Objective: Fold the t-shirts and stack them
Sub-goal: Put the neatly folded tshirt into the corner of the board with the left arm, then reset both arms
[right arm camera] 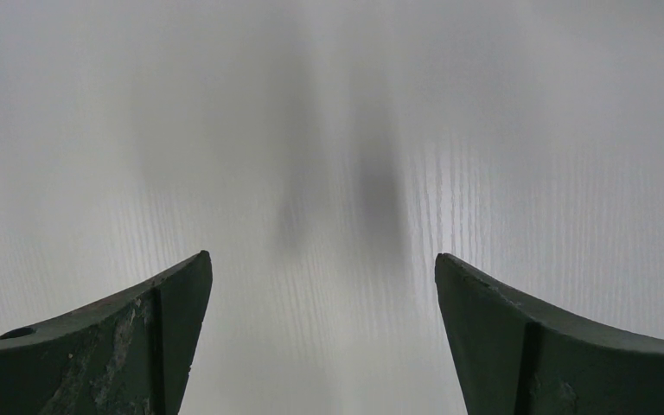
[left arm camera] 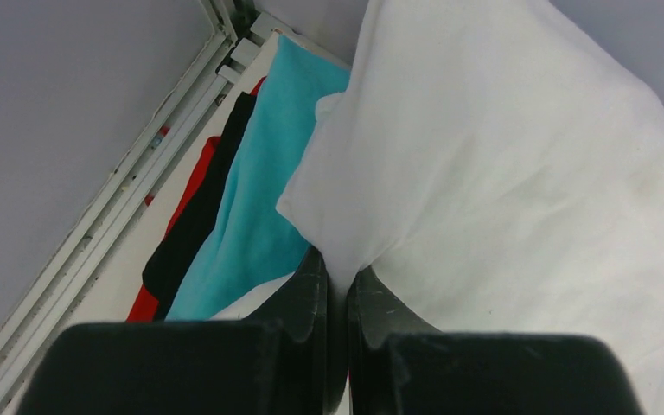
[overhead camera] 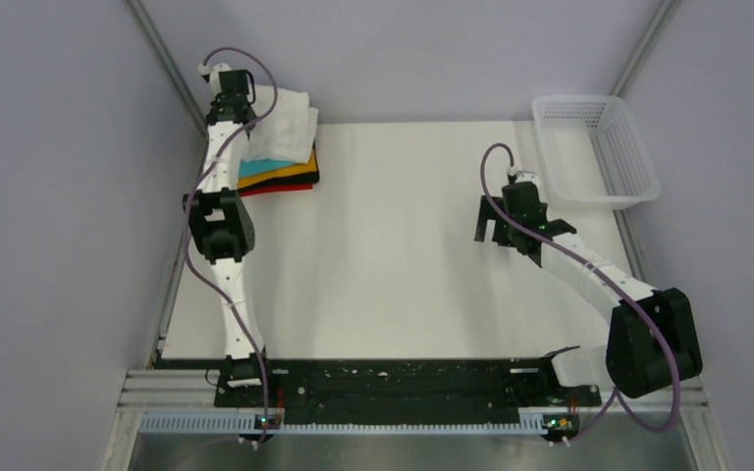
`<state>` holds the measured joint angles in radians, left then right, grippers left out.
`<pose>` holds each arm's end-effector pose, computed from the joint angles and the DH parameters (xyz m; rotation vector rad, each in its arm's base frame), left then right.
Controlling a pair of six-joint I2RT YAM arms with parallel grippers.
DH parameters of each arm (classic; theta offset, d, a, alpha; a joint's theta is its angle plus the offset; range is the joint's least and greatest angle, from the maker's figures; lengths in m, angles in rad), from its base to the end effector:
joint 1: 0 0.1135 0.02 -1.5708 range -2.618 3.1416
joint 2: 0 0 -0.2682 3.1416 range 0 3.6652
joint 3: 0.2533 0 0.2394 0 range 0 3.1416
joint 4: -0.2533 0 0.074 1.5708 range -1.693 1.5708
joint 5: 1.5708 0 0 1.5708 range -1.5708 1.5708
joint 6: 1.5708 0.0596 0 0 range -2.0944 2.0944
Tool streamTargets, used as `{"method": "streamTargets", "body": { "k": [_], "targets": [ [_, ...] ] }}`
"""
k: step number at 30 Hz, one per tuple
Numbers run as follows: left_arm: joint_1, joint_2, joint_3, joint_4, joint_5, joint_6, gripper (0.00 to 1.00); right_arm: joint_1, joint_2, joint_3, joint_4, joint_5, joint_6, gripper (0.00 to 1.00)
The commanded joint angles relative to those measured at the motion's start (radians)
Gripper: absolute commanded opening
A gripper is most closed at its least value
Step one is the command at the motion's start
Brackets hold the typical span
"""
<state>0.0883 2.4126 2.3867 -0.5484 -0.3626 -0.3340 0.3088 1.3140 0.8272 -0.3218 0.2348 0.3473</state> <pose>0.5581 0.0706 0.2757 -0.6457 2.0118 0.2423 0.2671 0.0706 0.2221 0.1562 2.3462 0.0410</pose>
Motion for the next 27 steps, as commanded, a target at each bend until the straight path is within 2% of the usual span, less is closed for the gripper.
{"method": "streamTargets", "body": {
  "k": [1, 7, 13, 14, 15, 16, 17, 19, 20, 21, 22, 27],
  "targets": [
    [0.046, -0.027, 0.045, -0.059, -0.014, -0.071, 0.0, -0.008, 0.031, 0.061, 0.021, -0.01, -0.015, 0.99],
    [0.055, -0.079, 0.031, -0.113, -0.005, -0.069, 0.0, -0.007, 0.065, 0.079, 0.027, -0.024, -0.014, 0.99],
    [0.057, -0.082, 0.026, -0.109, 0.076, -0.043, 0.0, -0.007, 0.089, 0.085, 0.033, -0.034, -0.021, 0.99],
    [0.057, -0.077, 0.026, -0.111, 0.08, -0.042, 0.11, -0.007, 0.092, 0.087, 0.032, -0.034, -0.021, 0.99],
    [0.058, -0.072, 0.026, -0.113, 0.077, -0.044, 0.29, -0.007, 0.095, 0.089, 0.031, -0.036, -0.023, 0.99],
    [0.06, -0.071, 0.025, -0.117, 0.073, -0.051, 0.56, -0.007, 0.095, 0.09, 0.03, -0.037, -0.024, 0.99],
    [0.059, -0.073, 0.025, -0.12, 0.068, -0.056, 0.69, -0.007, 0.096, 0.092, 0.027, -0.037, -0.027, 0.99],
    [0.06, -0.084, 0.025, -0.122, 0.048, -0.059, 0.77, -0.008, 0.092, 0.094, 0.022, -0.031, -0.028, 0.99],
    [0.06, -0.095, 0.025, -0.122, 0.038, -0.062, 0.83, -0.007, 0.091, 0.095, 0.018, -0.027, -0.027, 0.99],
    [0.06, -0.108, 0.023, -0.123, 0.023, -0.067, 0.95, -0.007, 0.086, 0.096, 0.015, -0.022, -0.026, 0.99],
    [0.06, -0.122, 0.023, -0.126, 0.004, -0.072, 0.98, -0.007, 0.08, 0.096, 0.013, -0.018, -0.025, 0.99],
    [0.06, -0.219, -0.01, -0.131, -0.004, -0.083, 0.99, -0.007, 0.043, 0.084, 0.013, -0.005, -0.017, 0.99]
  ]
}}
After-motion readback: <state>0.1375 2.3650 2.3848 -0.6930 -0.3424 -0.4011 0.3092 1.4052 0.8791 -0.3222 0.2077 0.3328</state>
